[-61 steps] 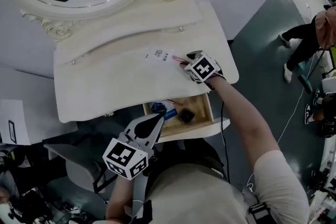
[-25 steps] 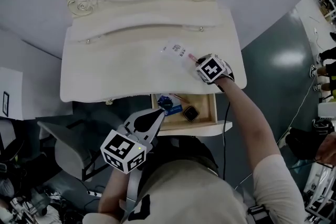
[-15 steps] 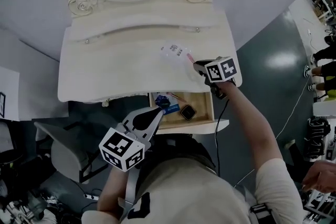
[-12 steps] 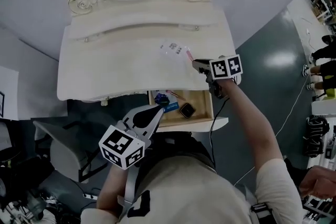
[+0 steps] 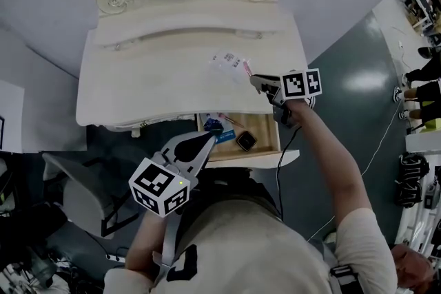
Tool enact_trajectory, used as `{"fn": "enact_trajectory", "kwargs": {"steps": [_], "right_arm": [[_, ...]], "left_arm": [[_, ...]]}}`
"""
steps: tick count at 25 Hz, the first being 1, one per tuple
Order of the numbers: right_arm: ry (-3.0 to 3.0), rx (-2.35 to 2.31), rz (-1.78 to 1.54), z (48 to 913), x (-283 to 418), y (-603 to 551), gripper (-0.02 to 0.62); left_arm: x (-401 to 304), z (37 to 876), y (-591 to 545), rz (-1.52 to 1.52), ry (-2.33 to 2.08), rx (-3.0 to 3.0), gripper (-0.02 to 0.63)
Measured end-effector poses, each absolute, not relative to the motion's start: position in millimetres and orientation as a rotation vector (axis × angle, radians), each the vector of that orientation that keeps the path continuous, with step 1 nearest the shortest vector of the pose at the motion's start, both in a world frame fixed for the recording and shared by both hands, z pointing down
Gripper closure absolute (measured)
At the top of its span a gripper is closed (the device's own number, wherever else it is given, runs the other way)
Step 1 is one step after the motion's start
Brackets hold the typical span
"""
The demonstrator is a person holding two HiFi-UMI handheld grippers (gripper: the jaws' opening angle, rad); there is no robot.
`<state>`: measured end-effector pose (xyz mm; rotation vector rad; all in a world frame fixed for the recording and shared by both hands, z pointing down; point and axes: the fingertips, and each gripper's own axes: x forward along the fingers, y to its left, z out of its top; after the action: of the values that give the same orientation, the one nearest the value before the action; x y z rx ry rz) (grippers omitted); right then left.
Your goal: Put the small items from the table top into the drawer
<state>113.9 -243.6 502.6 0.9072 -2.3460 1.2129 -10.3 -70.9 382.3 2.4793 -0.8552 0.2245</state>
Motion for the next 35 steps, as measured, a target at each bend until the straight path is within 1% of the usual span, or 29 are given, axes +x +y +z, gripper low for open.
{"fn": "enact_trajectory", "kwargs": {"steps": [10,15,18,22,35], "right_arm": [[-2.282,0.811,0.858,501.5,91.3,-214.6,0.537],[-2.233,0.769,0.540,494.2,81.1,-200.4,0.537],[-2.219,0.742,0.438,489.1,73.4,-190.2,0.537],[-2.217,0.721,0.373,485.4,66.1,-175.9,0.537],[-2.236,0.679,0.314,486.6,66.9,-129.9,0.535]], "left_arm": [[-26.4,374.2,-61.0,0.193,-0.871,2.503,0.549],[-33.6,369.4,-53.6,0.187,-0.859,2.523,0.549],[-39.1,366.8,-49.3,0.181,-0.858,2.530,0.549],[-46.7,368.7,-44.6,0.180,-0.859,2.528,0.549],[-54.9,379.0,-33.0,0.170,-0.843,2.517,0.549]]}}
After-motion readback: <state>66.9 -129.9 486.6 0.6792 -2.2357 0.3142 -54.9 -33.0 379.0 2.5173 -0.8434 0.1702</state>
